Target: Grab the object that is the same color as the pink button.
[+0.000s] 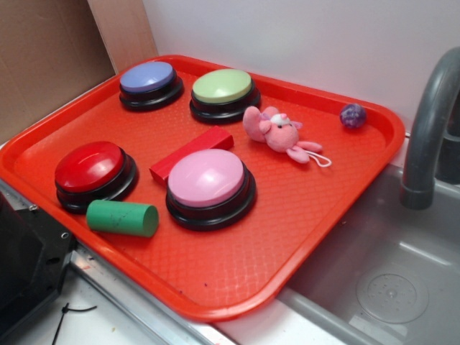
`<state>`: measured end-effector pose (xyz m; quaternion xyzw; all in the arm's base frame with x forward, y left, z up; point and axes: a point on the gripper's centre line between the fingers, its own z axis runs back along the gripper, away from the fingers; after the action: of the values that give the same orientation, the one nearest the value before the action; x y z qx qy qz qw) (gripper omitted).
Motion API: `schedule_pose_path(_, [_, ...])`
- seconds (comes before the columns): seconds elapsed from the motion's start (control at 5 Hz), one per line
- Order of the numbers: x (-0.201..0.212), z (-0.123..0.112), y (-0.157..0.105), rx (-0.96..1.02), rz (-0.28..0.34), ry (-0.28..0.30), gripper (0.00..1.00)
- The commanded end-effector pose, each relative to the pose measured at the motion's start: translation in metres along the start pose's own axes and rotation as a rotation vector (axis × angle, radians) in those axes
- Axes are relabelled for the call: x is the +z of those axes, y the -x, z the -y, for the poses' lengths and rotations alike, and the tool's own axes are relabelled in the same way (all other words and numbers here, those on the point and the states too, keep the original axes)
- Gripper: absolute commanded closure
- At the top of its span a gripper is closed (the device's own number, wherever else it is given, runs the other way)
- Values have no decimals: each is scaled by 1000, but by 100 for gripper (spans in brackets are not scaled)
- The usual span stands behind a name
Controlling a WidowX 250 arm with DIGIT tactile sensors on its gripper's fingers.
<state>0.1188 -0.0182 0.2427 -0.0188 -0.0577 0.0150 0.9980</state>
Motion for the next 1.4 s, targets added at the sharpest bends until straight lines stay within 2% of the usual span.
schedule_pose_path(0.0, [0, 0, 0, 0, 0, 0, 0])
schedule_pose_path(0.2, [-6, -5, -12, -99, 2, -44, 0])
schedule_pose_path(0.6, [-29, -6, -50, -365, -11, -63, 0])
schedule_pose_path(0.8, [-48, -3, -85, -616, 24, -72, 0])
schedule_pose_path(1.0, [-66, 10, -108, -794, 9, -122, 0])
schedule_pose_path(1.2, [-81, 21, -121, -977, 68, -122, 0])
